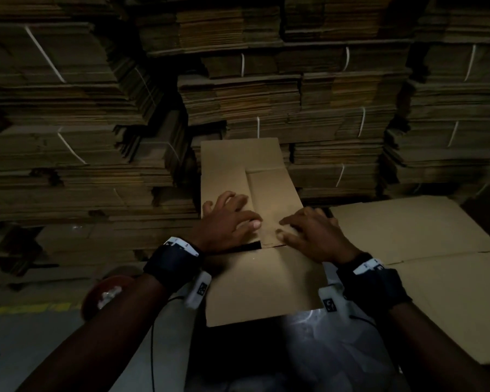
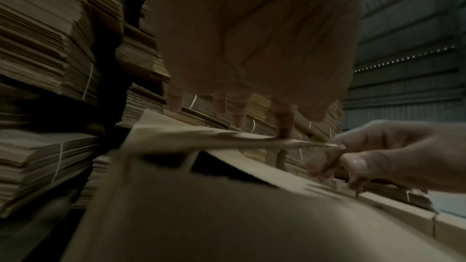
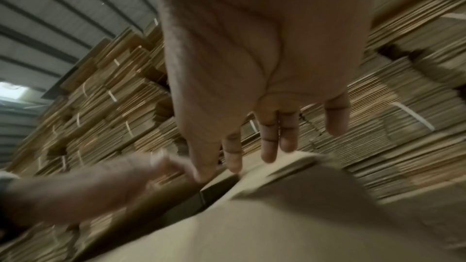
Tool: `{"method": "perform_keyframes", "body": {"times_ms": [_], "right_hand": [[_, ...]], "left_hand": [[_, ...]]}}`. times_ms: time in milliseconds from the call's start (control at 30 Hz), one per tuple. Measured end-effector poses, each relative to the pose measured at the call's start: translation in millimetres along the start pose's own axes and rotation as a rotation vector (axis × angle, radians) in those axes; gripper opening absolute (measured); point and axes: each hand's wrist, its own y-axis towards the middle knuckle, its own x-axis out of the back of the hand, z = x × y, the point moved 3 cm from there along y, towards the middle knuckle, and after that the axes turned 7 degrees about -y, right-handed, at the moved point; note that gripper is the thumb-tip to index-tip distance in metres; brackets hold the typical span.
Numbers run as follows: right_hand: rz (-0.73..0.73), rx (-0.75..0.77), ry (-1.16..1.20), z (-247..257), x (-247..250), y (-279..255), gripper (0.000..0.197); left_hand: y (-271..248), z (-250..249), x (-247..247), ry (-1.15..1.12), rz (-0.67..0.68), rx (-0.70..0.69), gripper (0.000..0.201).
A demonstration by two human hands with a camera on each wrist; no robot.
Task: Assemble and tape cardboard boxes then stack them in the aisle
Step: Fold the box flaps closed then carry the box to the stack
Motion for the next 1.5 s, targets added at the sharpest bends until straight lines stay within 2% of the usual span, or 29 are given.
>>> {"method": "perform_keyframes", "body": {"times_ms": [67,233,300,433,567,633,700,767,833,900,933,1000,1067,1133,1167,1200,1233,1300,1367,1400,1500], "right_hand": [[0.027,0.024,0.016,8.3,-1.0,7.9,0.047],[0.213,0.089,-0.063,30.3,-18.9,29.8,0.044],[0.206,0.098,-0.072,33.7,-22.1,34.8,0.041],[0.068,0.127,0.054,33.4,-12.8,36.5,0.032],[-0.214,0.193,0.232,25.5,17.1,38.4,0.02],[-0.308,0.204,0.28,14.9,36.0,40.5,0.015],[-0.353,0.213,0.235,-2.3,53.7,41.3,0.015],[-0.38,0.216,0.095,-23.4,68.1,39.5,0.017],[-0.375,0.1,-0.071,-44.1,77.8,34.7,0.021],[-0.276,-0.15,-0.2,-69.4,74.8,33.7,0.03],[-0.152,-0.275,-0.283,-77.9,68.9,34.1,0.042],[0.091,-0.391,-0.4,-85.2,51.4,32.8,0.084],[0.257,-0.425,-0.32,-81.7,28.7,25.5,0.099],[0.424,-0.387,-0.095,-79.1,-1.8,21.1,0.135],[0.487,-0.354,0.019,-73.1,-14.1,16.6,0.149],[0.486,-0.316,0.14,-73.7,-28.6,16.6,0.154],[0.438,-0.277,0.256,-71.5,-36.5,14.5,0.149],[0.32,-0.227,0.474,-71.8,-43.8,12.5,0.114],[0.291,-0.165,0.631,-67.6,-46.5,9.9,0.087],[0.294,-0.147,0.634,-66.4,-45.9,9.7,0.086],[0.357,-0.131,0.455,-68.1,-40.1,20.7,0.099]], "left_hand": [[-1.7,-0.4,8.5,-0.038,-0.057,-0.009,0.064],[-10.0,1.6,27.8,-0.089,-0.158,-0.019,0.056],[-15.4,4.3,35.8,-0.114,-0.205,-0.022,0.054],[-26.6,12.8,53.3,-0.134,-0.35,-0.035,0.05],[-37.8,22.0,73.8,-0.134,-0.512,-0.035,0.053],[-45.9,23.0,84.9,-0.123,-0.585,-0.008,0.054],[-54.9,24.0,95.6,-0.016,-0.653,0.04,0.057],[-64.8,29.8,100.8,0.113,-0.663,0.141,0.064],[-73.0,50.0,97.6,0.165,-0.627,0.312,0.076],[-77.2,65.5,89.0,0.168,-0.532,0.505,0.084],[-77.0,68.9,83.3,0.169,-0.456,0.571,0.087],[-74.6,70.8,67.3,0.123,-0.238,0.64,0.093],[-73.8,72.4,45.6,0.015,0.017,0.704,0.11],[-76.8,72.7,24.6,-0.079,0.252,0.789,0.144],[-77.9,71.6,14.3,-0.145,0.33,0.802,0.155],[-78.2,65.7,6.6,-0.215,0.372,0.784,0.16],[-77.1,60.2,0.7,-0.278,0.371,0.747,0.158],[-75.7,50.2,-6.8,-0.359,0.297,0.675,0.152],[-76.1,47.8,-10.5,-0.413,0.224,0.647,0.149],[-76.7,48.8,-12.8,-0.433,0.205,0.643,0.145],[-80.7,46.7,-17.1,-0.452,0.156,0.607,0.128]]}}
